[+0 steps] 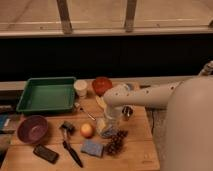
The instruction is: Wipe red bowl with towel
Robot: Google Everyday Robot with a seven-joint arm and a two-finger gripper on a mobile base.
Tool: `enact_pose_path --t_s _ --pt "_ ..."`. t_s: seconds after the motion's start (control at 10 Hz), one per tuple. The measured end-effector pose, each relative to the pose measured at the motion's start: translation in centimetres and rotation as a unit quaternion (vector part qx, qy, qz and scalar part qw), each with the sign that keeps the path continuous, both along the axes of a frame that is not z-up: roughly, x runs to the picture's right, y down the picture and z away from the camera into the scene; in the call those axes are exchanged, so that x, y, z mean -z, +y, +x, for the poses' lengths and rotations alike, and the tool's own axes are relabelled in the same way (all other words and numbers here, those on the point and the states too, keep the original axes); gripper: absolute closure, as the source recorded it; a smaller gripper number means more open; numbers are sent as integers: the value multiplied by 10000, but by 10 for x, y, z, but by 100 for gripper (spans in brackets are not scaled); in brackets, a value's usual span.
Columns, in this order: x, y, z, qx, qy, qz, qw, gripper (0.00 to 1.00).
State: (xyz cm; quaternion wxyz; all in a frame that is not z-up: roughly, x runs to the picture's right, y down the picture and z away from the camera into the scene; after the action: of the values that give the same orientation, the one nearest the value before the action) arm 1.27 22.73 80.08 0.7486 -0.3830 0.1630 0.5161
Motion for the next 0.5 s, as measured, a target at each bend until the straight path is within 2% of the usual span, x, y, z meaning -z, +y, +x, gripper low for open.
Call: enact_pose_path --t_s 0.2,0.5 --pt "3 8 -4 -3 -43 -60 10000 35" --pt "-6 17 -13 -40 -147 -156 9998 35"
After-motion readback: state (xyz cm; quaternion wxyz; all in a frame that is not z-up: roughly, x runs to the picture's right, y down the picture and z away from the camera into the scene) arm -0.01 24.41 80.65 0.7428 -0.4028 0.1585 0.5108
